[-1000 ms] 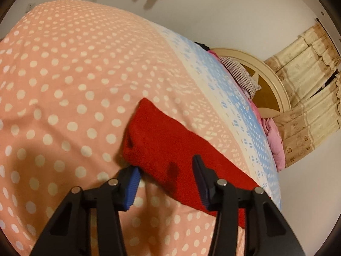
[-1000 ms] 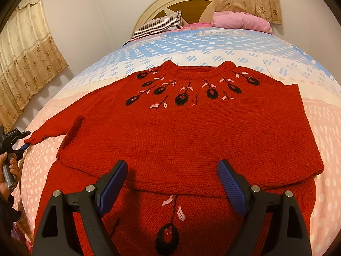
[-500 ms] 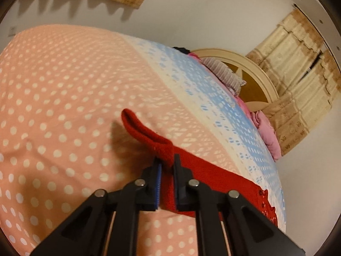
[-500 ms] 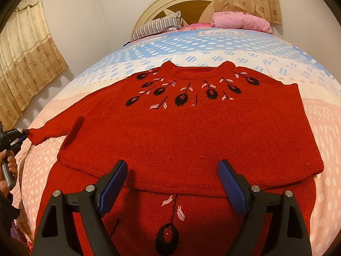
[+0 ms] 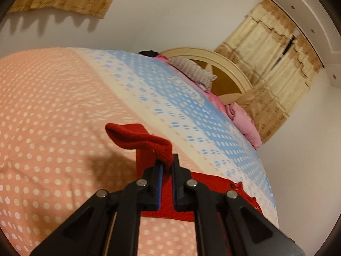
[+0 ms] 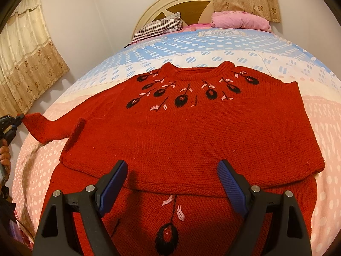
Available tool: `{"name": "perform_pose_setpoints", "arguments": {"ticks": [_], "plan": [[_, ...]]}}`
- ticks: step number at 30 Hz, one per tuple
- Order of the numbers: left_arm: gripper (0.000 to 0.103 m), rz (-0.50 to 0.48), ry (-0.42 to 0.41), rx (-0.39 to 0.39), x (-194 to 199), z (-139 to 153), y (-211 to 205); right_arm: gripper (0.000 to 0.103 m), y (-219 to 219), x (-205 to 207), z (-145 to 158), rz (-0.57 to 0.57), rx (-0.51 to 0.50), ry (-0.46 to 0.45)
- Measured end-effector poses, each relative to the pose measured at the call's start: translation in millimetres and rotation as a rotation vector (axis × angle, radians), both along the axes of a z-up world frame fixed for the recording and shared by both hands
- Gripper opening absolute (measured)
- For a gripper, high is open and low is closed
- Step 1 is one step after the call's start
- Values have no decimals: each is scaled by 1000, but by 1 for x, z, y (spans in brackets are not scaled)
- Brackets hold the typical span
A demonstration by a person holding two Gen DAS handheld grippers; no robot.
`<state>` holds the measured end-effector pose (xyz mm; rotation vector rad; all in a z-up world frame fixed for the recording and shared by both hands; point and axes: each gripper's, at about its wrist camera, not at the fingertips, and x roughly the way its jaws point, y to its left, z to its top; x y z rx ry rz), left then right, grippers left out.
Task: Fold small clothes
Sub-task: 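Lift the sleeve with the left tool and fold it across the body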
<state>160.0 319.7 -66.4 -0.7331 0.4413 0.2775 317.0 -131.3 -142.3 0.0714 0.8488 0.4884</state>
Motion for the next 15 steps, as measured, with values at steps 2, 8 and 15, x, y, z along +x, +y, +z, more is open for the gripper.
{"name": "perform_pose_setpoints", "arguments": {"ticks": [2, 8, 15], "plan": [[7, -27, -10, 11, 5, 8, -8, 87, -1, 0, 0, -1, 4, 0], [7, -102, -43, 47, 15, 34, -33, 87, -4, 0, 0, -3, 26, 2], [7, -172, -100, 61, 29, 64, -61, 87, -8, 0, 0, -7, 57, 5]]}}
